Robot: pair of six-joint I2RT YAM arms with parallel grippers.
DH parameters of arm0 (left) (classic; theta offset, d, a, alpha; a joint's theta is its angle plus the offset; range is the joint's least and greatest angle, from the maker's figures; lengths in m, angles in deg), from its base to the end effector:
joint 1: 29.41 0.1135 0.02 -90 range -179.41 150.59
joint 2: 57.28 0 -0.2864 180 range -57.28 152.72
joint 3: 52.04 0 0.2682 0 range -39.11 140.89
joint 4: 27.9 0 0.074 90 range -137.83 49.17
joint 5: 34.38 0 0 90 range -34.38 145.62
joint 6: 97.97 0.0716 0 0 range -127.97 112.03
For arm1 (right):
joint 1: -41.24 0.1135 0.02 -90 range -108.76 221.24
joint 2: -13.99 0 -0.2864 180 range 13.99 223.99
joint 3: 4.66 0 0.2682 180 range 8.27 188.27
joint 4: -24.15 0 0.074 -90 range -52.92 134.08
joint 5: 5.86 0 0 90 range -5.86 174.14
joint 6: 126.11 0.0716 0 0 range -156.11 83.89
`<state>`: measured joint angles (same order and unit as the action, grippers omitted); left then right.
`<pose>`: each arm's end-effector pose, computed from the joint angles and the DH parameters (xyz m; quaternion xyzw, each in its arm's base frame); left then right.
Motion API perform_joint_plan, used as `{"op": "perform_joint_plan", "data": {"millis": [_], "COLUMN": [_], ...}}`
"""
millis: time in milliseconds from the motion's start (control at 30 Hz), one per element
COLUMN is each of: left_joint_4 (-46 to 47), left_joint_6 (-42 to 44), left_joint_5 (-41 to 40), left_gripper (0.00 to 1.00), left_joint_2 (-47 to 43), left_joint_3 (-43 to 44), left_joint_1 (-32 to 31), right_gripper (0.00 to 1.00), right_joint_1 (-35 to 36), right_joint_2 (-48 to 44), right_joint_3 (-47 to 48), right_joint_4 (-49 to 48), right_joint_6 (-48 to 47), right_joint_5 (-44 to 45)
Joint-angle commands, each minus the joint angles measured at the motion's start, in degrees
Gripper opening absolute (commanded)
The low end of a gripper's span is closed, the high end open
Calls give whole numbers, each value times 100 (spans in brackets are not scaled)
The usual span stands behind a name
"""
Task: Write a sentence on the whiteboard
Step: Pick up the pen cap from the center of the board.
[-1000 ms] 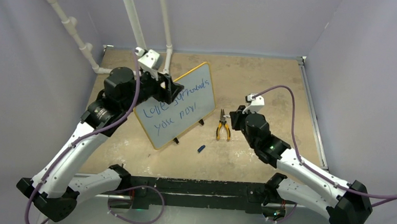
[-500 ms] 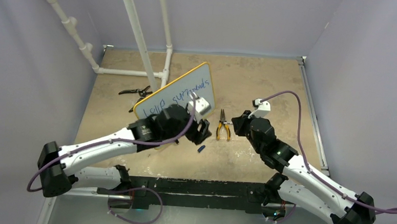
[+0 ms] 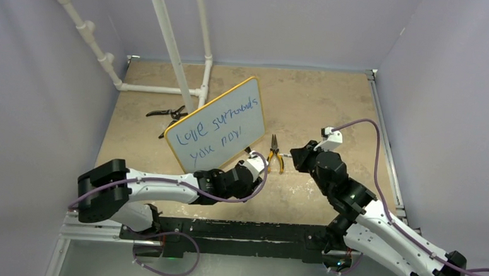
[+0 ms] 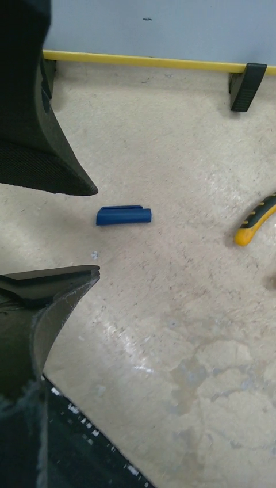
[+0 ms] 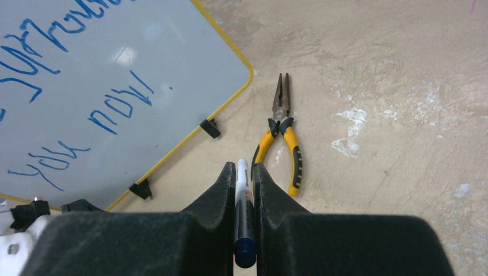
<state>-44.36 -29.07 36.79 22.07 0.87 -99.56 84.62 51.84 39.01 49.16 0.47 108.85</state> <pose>0.1274 -0.2847 0.1790 0.3159 0.8499 -0.1769 0.3828 0.1601 0.1101 0.2707 0.0765 0.8022 0.2300 0.5457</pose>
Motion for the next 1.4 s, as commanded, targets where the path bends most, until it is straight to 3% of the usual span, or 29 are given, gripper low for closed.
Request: {"op": "perform_joint_plan", "data": {"millis": [0,667,800,867,900,933,1167,1367], "left_joint_4": [632,867,1003,973,950,931,648,390], "left_joint_6": [-83,-80,45,89,96,90,161,731], "left_joint_5": [-583,-792,-624,-597,-607,-622,-779,-24], "left_gripper": [45,30,21,10,0,0,0,0], "left_joint_2": [374,1163,1290,1351,1343,1302,-162,-1733], "left_joint_3": [20,-108,-173,-182,-184,-207,-348,-222], "left_joint_1": [-16,4,1,1,1,6,1,18], "right_gripper": [0,0,0,0,0,0,0,0], "right_joint_1": [-13,-13,-16,-14,-18,-14,-16,-20], "right_joint_2": [-73,-280,-278,-258,-255,-252,-178,-81], "right_joint_3": [-92,-104,-99,-74,-55,-28,484,767], "right_joint_4": [39,120,129,166,188,214,148,-92], "right_joint_6": [170,120,91,90,103,146,-20,-152], "right_joint_5": [43,-117,-157,-209,-259,-328,-1280,-2678]}}
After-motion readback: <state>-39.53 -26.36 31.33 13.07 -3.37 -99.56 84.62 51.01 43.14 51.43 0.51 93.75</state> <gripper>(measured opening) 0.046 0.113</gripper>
